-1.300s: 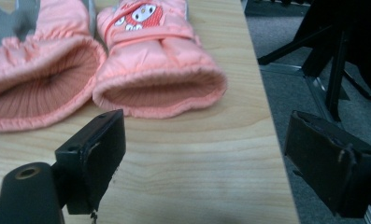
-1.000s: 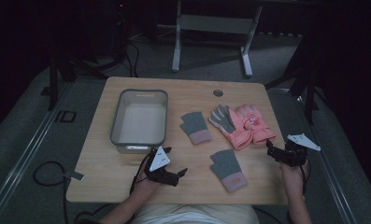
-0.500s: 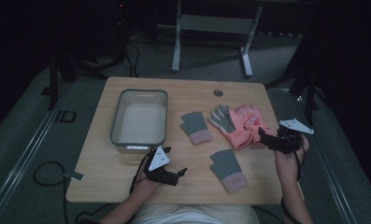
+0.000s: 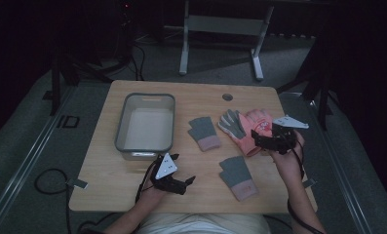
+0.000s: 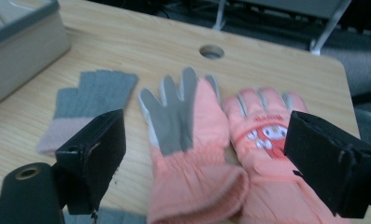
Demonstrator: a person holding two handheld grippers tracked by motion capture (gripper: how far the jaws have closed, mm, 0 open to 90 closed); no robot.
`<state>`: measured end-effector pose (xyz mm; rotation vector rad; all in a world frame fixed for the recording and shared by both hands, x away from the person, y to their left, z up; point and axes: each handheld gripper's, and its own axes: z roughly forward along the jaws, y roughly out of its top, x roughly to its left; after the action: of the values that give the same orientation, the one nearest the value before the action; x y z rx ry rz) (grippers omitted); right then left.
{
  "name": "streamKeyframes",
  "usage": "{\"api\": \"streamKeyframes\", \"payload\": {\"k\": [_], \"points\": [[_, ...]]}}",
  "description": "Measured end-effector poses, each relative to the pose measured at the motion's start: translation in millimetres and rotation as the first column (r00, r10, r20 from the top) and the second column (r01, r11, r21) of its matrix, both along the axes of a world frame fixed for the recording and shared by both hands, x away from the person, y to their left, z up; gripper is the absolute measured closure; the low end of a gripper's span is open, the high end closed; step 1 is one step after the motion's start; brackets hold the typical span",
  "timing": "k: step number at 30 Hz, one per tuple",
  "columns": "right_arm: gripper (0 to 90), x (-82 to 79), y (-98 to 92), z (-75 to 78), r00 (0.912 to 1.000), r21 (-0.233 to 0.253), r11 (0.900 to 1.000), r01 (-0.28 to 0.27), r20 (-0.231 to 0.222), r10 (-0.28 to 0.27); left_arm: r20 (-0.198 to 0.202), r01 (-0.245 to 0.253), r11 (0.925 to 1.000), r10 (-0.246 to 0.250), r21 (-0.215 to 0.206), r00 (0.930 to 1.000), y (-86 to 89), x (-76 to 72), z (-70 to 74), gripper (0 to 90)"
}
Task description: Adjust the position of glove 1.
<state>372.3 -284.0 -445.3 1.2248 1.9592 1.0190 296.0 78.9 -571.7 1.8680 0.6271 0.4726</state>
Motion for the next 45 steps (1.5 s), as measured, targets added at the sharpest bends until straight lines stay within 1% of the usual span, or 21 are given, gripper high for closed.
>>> {"api": "streamKeyframes", "payload": {"k": [4, 7, 12, 14, 16, 18, 20, 24, 25, 26, 27, 28, 31, 33, 35, 36, 38, 39, 41, 42, 45], "points": [[17.7, 3.7, 11.5, -1.6, 0.9996, 0.003, 1.0, -0.025, -0.008, 0.026, 0.0, -0.002, 1.0, 0.002, -0.001, 1.0, 0.0, 0.0, 0.0, 1.1], [20.1, 7.8, 21.6, -3.7, 0.9976, 0.022, 0.998, -0.062, -0.029, 0.063, 0.002, -0.001, 1.0, 0.001, 0.001, 1.0, -0.2, -0.3, -0.1, 1.1], [23.6, 14.5, 39.9, -8.8, 0.9906, 0.023, 0.992, -0.126, -0.05, 0.127, 0.004, 0.0, 1.0, 0.0, 0.003, 1.0, -0.4, -0.4, -0.1, 1.1], [26.7, 17.4, 47.3, -10.9, 0.9866, 0.032, 0.988, -0.154, -0.05, 0.155, 0.001, 0.001, 1.0, -0.001, -0.001, 1.0, -0.2, -0.3, -0.1, 1.1], [31.7, 18.9, 53.3, -12.6, 0.9859, 0.032, 0.986, -0.162, -0.038, 0.163, 0.002, 0.009, 1.0, -0.009, -0.003, 1.0, -0.2, -0.6, -0.1, 1.1], [34.4, 21.5, 60.6, -14.8, 0.9816, 0.042, 0.982, -0.185, -0.038, 0.187, 0.013, 0.015, 0.9998, -0.015, 0.01, 0.9998, -2.0, -2.0, -0.2, 1.1], [36.1, 25.2, 65.9, -17.0, 0.9766, 0.047, 0.978, -0.205, -0.057, 0.207, 0.017, 0.014, 0.9998, -0.015, 0.014, 0.9998, -2.5, -2.4, -0.2, 1.1], [39.8, 34.4, 78.2, -23.1, 0.966, 0.052, 0.969, -0.241, -0.084, 0.244, 0.008, 0.012, 0.9999, -0.012, 0.005, 0.9999, -1.5, -1.6, -0.1, 1.1], [40.3, 37.8, 82.0, -25.7, 0.9602, 0.058, 0.965, -0.257, -0.097, 0.262, 0.007, 0.011, 0.9999, -0.011, 0.004, 0.9999, -1.4, -1.5, -0.1, 1.1], [40.4, 39.6, 84.3, -27.3, 0.9574, 0.06, 0.963, -0.265, -0.103, 0.27, 0.007, 0.011, 0.9999, -0.011, 0.003, 0.9999, -1.4, -1.5, -0.2, 1.1], [41.4, 42.0, 87.3, -29.5, 0.9557, 0.055, 0.961, -0.27, -0.107, 0.274, 0.007, 0.012, 0.9999, -0.012, 0.003, 0.9999, -1.4, -1.5, -0.1, 1.1], [41.6, 44.4, 90.4, -31.9, 0.9507, 0.055, 0.958, -0.282, -0.118, 0.287, 0.008, 0.013, 0.9999, -0.013, 0.003, 0.9999, -1.4, -1.5, -0.1, 1.1], [43.3, 51.4, 98.5, -38.8, 0.9417, 0.054, 0.951, -0.304, -0.133, 0.309, 0.007, 0.011, 0.9999, -0.012, 0.002, 0.9999, -1.5, -1.6, -0.2, 1.1], [44.8, 54.5, 101.6, -41.5, 0.9398, 0.05, 0.95, -0.309, -0.137, 0.313, 0.006, 0.012, 0.9999, -0.012, 0.001, 0.9999, -1.4, -1.5, -0.1, 1.1], [46.6, 61.1, 109.5, -47.1, 0.9342, 0.038, 0.946, -0.322, -0.148, 0.324, 0.006, 0.012, 0.9999, -0.012, 0.002, 0.9999, -1.3, -1.4, -0.1, 1.1], [46.9, 63.8, 112.2, -49.0, 0.9287, 0.041, 0.942, -0.333, -0.158, 0.335, 0.006, 0.012, 0.9999, -0.012, 0.002, 0.9999, -1.3, -1.5, -0.1, 1.1], [48.4, 68.4, 118.1, -52.6, 0.9286, 0.019, 0.942, -0.336, -0.161, 0.334, 0.007, 0.013, 0.9999, -0.013, 0.005, 0.9999, -1.2, -1.5, -0.1, 1.1], [48.5, 71.4, 120.6, -54.4, 0.924, 0.017, 0.939, -0.344, -0.171, 0.342, 0.006, 0.013, 0.9999, -0.013, 0.006, 0.9999, -1.1, -1.6, -0.1, 1.1], [49.6, 77.7, 125.9, -58.3, 0.9216, 0.0, 0.937, -0.349, -0.182, 0.343, 0.006, 0.013, 0.9999, -0.014, 0.006, 0.9999, -1.1, -1.5, -0.1, 1.1], [49.6, 81.0, 128.0, -60.0, 0.918, -0.005, 0.935, -0.354, -0.193, 0.346, 0.006, 0.014, 0.9999, -0.014, 0.006, 0.9999, -1.1, -1.5, -0.1, 1.1], [49.9, 88.6, 132.6, -64.5, 0.9159, -0.012, 0.936, -0.352, -0.21, 0.342, 0.006, 0.016, 0.9999, -0.016, 0.005, 0.9999, -1.0, -1.6, -0.1, 1.1]]}}
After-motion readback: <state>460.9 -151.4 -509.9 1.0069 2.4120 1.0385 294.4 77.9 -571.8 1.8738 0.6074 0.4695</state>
